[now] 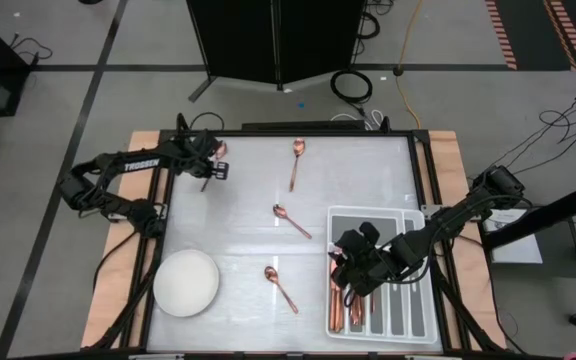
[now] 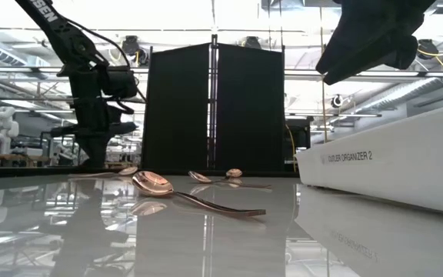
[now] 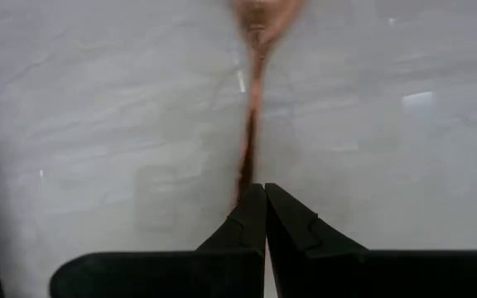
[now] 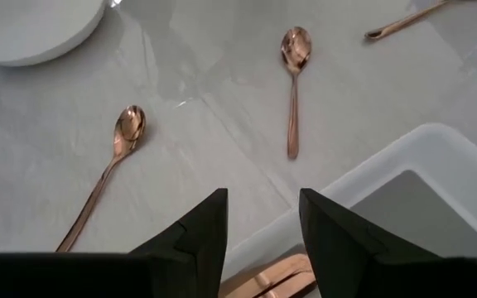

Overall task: Sort silverware
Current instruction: Put the brown spoon in the white silverware organizer

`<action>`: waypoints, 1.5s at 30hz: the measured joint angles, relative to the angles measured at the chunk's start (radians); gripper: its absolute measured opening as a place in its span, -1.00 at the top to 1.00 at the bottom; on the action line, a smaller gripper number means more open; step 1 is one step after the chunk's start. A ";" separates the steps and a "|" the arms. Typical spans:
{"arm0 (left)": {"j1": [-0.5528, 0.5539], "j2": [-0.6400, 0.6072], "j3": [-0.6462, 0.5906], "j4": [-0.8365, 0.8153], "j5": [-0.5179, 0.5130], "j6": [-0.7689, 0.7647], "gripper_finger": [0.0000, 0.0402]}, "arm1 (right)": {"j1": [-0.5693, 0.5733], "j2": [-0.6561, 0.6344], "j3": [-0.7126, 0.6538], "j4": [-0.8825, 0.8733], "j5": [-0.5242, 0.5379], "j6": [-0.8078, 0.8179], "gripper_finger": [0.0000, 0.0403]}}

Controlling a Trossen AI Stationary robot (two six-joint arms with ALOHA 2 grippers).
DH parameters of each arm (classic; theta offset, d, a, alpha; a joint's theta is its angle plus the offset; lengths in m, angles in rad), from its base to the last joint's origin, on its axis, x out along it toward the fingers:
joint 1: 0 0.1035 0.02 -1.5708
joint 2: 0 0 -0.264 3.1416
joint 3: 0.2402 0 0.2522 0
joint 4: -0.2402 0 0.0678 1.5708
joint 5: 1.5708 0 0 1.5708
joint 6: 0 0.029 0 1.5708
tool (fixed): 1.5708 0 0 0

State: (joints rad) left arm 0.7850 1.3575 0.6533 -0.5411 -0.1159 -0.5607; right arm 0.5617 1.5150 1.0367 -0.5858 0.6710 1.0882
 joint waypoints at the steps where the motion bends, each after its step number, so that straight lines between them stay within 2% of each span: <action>1: -0.008 0.000 0.000 0.008 0.000 0.000 0.99 | 0.000 0.000 0.000 0.000 0.006 0.000 0.30; 8: -0.018 0.000 0.000 0.089 -0.016 0.042 0.98 | 0.000 0.000 0.000 0.000 0.009 -0.004 0.30; 18: 0.015 0.055 0.000 0.126 -0.053 0.149 0.55 | 0.000 0.000 0.000 0.000 0.010 -0.004 0.30; 23: 0.013 0.098 0.000 0.186 -0.056 0.159 0.48 | 0.000 0.000 0.000 0.003 0.009 -0.002 0.30; 37: 0.020 0.182 0.004 0.218 -0.059 0.178 0.49 | 0.001 0.000 0.000 0.003 0.005 0.000 0.30; 41: 0.019 0.182 0.004 0.218 -0.055 0.177 0.63 | 0.001 0.000 0.000 0.003 0.005 0.000 0.30; 45: 0.019 0.172 0.002 0.218 -0.055 0.178 0.87 | 0.001 0.000 0.000 0.004 0.005 0.000 0.30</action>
State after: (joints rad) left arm 0.8043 1.5296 0.6556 -0.3233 -0.1707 -0.3825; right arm 0.5629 1.5150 1.0367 -0.5816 0.6758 1.0878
